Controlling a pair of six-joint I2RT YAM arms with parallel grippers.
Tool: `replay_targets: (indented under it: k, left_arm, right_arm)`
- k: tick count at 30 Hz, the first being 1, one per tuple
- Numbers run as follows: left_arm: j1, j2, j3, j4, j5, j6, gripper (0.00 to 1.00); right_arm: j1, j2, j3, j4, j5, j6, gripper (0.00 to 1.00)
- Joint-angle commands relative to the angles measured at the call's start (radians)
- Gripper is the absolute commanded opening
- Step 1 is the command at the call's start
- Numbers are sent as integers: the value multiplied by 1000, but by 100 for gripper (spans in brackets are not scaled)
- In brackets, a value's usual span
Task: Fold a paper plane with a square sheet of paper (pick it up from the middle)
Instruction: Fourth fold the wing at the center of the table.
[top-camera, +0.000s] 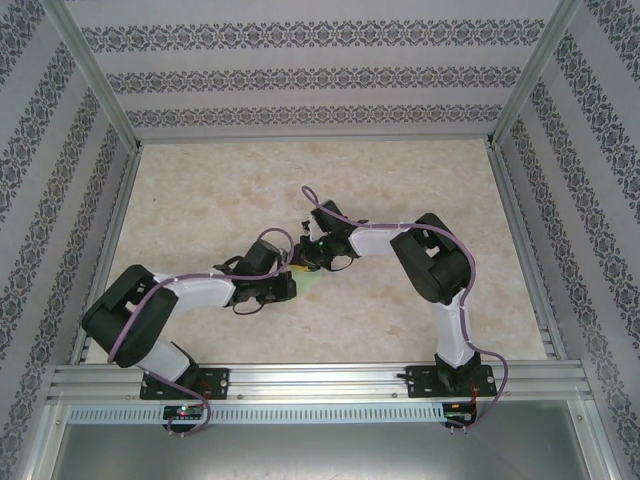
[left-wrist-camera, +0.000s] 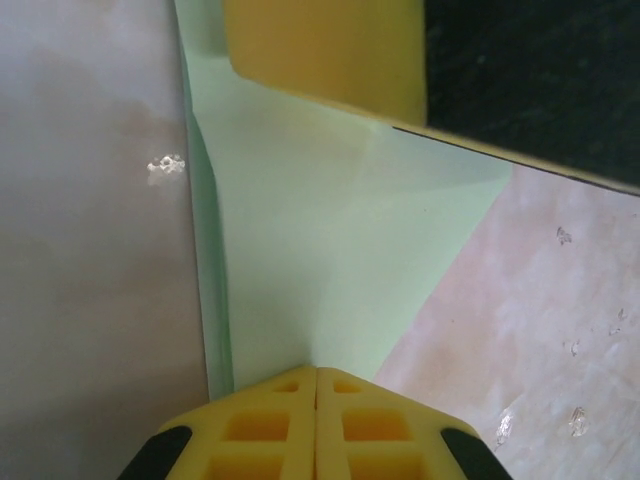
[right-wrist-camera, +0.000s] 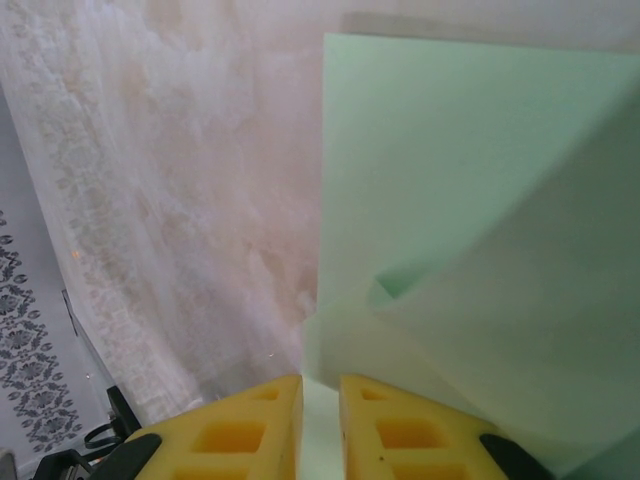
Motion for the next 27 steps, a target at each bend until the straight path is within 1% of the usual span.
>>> replay_targets:
  k: [1, 6, 10, 14, 21, 23, 27]
  left_arm:
    - [8, 8, -74, -65, -65, -2, 7]
    - [7, 3, -75, -88, -88, 4, 4]
    - [8, 2, -78, -84, -89, -8, 2]
    - [8, 13, -68, -84, -83, -4, 1]
    - [7, 15, -62, -89, -78, -1, 0]
    - [7, 14, -58, -95, -78, -1, 0]
    - [8, 11, -59, -95, -78, -1, 0]
  right_arm:
    - [-15, 14, -31, -11, 92, 11, 18]
    - [-44, -79, -43, 35, 66, 23, 20]
    - [-80, -182, -94, 55, 74, 20, 21]
    - [-85, -234, -126, 38, 61, -3, 20]
    - [-15, -236, -169, 53, 56, 0, 14]
    - [9, -221, -162, 44, 52, 1, 11]
    - [49, -186, -151, 57, 41, 4, 9]
